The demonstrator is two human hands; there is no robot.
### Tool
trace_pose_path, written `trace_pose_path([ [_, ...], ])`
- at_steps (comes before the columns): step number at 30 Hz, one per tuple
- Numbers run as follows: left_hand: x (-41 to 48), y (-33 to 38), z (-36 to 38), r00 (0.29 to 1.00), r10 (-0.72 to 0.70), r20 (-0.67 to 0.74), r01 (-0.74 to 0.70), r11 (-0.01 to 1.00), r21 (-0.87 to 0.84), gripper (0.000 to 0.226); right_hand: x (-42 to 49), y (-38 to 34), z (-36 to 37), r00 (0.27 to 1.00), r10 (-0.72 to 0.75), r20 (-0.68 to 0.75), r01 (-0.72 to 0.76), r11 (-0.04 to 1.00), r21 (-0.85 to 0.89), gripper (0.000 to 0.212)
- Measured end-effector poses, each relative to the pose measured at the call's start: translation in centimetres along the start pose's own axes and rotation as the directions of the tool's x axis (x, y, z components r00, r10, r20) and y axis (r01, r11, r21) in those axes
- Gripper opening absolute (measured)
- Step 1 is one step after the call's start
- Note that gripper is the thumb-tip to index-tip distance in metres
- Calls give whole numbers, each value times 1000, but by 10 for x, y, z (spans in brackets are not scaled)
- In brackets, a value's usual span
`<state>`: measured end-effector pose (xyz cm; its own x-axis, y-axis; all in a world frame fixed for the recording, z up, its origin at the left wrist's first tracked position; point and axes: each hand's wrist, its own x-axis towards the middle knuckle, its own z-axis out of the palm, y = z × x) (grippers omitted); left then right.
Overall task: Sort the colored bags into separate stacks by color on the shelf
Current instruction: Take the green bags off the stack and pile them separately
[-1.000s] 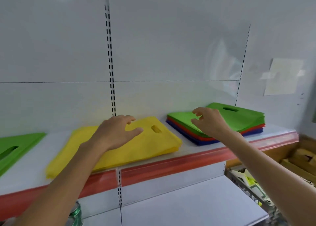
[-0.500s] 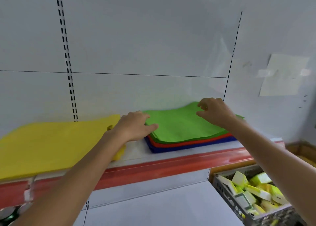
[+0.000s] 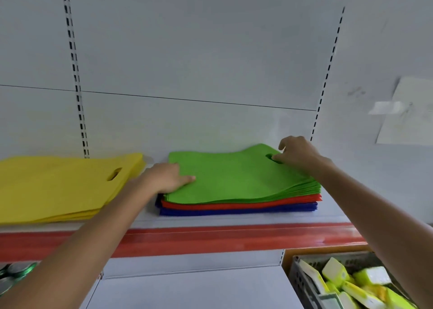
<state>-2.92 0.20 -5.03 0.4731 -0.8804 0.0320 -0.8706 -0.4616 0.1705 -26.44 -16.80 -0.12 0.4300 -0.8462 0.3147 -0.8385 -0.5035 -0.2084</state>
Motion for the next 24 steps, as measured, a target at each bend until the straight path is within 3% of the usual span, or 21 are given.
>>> trace_pose_path([
  [7, -2, 0, 3, 997, -16, -70, 28, 985, 171, 71, 10, 7, 4, 999, 49, 8, -49, 998, -26, 38],
  [14, -8, 11, -1, 976, 17, -216, -15, 1000, 12, 52, 11, 12, 3, 998, 33, -56, -31, 999, 36, 40],
  [18, -9, 8, 4, 949, 1, -314, 1, 1000, 5, 35, 7, 12, 5, 995, 35, -96, -33, 999, 28, 22],
  [24, -12, 11, 7, 937, 0, -349, 28, 997, 76, 46, 2, 9, 5, 985, -20, -172, -4, 991, -136, 17],
])
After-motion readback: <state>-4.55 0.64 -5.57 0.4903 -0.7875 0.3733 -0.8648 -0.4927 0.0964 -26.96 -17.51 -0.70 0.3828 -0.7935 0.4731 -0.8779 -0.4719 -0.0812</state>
